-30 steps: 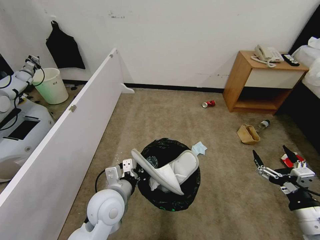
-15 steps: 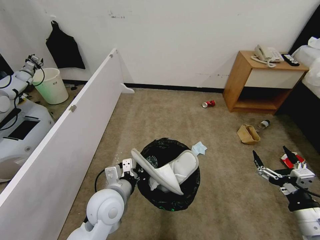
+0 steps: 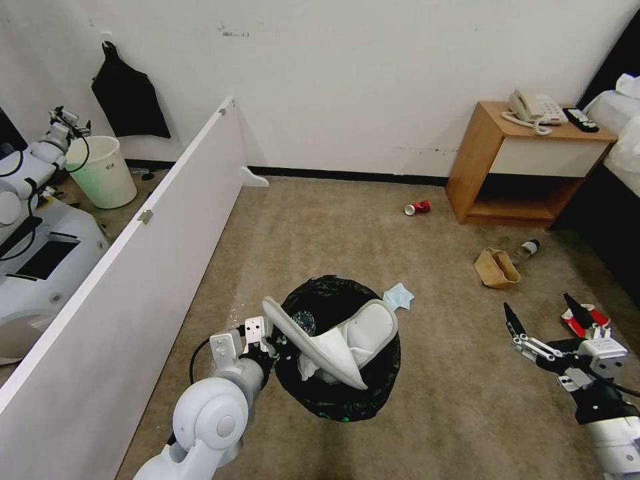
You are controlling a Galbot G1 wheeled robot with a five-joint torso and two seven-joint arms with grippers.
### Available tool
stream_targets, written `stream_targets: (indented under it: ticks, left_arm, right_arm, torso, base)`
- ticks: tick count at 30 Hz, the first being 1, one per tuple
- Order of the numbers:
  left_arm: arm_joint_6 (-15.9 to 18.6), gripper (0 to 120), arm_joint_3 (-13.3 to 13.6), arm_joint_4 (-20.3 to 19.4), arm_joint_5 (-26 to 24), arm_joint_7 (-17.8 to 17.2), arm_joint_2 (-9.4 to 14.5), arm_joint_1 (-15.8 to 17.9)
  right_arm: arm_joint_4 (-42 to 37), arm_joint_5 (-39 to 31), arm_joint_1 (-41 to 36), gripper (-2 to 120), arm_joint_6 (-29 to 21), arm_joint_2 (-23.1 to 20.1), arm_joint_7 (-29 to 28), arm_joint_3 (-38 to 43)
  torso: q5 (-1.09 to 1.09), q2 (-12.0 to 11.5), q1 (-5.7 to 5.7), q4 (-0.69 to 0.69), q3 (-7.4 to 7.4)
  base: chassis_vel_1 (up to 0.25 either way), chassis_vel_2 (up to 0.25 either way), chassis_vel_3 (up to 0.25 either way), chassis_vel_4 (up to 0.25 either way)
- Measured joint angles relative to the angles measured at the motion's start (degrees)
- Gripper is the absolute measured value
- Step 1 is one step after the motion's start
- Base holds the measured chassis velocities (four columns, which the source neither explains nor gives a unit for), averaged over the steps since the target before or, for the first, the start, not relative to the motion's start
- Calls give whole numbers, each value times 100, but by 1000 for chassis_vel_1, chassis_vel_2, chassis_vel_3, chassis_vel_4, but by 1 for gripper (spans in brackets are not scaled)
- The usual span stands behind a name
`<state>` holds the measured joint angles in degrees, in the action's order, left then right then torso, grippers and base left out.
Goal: Pick up the trash bin, then pick up the garbage from the floor and place it into the trash bin.
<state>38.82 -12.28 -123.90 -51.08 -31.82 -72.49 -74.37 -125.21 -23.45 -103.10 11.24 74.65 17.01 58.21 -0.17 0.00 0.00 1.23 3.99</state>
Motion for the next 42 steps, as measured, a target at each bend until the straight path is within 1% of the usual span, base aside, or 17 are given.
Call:
stream_targets:
  ticks: [10, 11, 12, 14, 42]
  left_arm:
    - [-3, 0, 14, 2, 9, 12, 7, 0]
    - [-3, 0, 19, 2, 16, 13, 7, -3]
    - [-3, 0, 19, 2, 30, 13, 6, -5]
    - [-3, 0, 23, 2, 34, 14, 4, -7]
    - [-76, 0, -6, 83, 170, 97, 2, 18]
  right_arm:
    - [-9, -11, -5, 100, -5, -26, 1, -49]
    - [-12, -13, -6, 100, -8, -32, 1, -60]
    - [-12, -14, -9, 100, -10, -36, 1, -66]
    - [-12, -14, -12, 100, -10, -38, 1, -73]
    - [56, 48, 26, 100, 2, -15, 20, -121]
  torso:
    - [2, 0, 0, 0, 0]
    - [15, 0, 0, 0, 0]
    - [19, 0, 0, 0, 0]
    - [16, 0, 0, 0, 0]
    - [16, 0, 0, 0, -1]
  base:
    - [0, 0, 0, 0]
    - [0, 0, 0, 0]
    - [0, 0, 0, 0]
    - [0, 0, 0, 0]
    - [0, 0, 0, 0]
